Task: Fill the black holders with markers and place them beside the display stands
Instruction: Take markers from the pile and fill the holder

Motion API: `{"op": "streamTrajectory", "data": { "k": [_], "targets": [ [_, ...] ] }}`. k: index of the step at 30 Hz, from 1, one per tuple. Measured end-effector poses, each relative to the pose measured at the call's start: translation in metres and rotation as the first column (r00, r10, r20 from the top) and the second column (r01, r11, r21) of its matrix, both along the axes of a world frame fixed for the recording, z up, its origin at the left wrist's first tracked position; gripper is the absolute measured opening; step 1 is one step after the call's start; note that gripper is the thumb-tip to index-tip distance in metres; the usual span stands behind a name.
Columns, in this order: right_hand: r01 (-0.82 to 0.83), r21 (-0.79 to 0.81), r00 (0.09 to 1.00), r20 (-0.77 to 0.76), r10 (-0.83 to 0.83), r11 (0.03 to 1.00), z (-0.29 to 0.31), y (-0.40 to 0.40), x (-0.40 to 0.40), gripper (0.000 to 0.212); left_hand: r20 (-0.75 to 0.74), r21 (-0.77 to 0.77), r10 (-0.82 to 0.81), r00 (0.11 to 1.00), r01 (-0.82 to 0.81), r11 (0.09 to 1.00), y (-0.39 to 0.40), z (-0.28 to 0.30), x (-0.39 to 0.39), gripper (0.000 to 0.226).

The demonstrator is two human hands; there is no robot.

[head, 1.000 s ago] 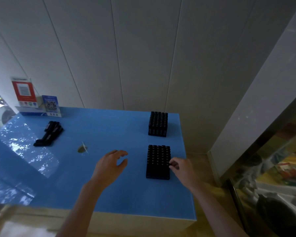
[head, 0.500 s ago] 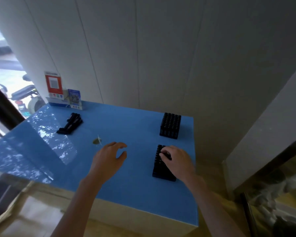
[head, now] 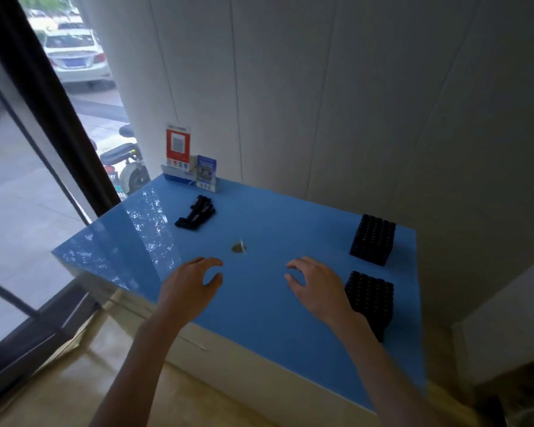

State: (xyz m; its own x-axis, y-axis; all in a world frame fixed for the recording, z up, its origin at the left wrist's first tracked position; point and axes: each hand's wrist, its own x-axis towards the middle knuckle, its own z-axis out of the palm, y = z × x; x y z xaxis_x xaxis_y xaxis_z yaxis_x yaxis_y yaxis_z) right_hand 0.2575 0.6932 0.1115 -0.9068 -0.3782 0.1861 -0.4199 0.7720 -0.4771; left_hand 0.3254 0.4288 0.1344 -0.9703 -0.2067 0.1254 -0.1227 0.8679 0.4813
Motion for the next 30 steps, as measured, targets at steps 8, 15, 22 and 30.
{"op": "streamTrajectory", "data": {
  "k": [8,15,22,30],
  "targets": [
    [0.047,0.027,0.999,0.020,-0.047,0.999,-0.014,-0.116,0.005,0.026,-0.001,0.028,-0.016,1.000,0.016,0.999,-0.120,-0.004,0.019,0.026],
    [0.077,0.076,0.995,0.055,-0.081,0.994,-0.029,-0.207,0.007,0.025,-0.006,0.033,0.013,1.000,-0.013,0.999,-0.236,-0.013,0.016,0.026],
    [0.127,0.082,0.983,0.119,-0.136,0.988,-0.038,-0.253,-0.018,0.029,0.029,0.032,0.045,0.999,-0.046,0.998,-0.321,-0.031,-0.023,0.028],
    [0.150,0.065,0.976,0.150,-0.159,0.986,-0.058,-0.284,-0.099,0.029,0.062,0.127,0.166,0.984,-0.173,0.977,-0.384,-0.056,-0.106,0.027]
  ]
}}
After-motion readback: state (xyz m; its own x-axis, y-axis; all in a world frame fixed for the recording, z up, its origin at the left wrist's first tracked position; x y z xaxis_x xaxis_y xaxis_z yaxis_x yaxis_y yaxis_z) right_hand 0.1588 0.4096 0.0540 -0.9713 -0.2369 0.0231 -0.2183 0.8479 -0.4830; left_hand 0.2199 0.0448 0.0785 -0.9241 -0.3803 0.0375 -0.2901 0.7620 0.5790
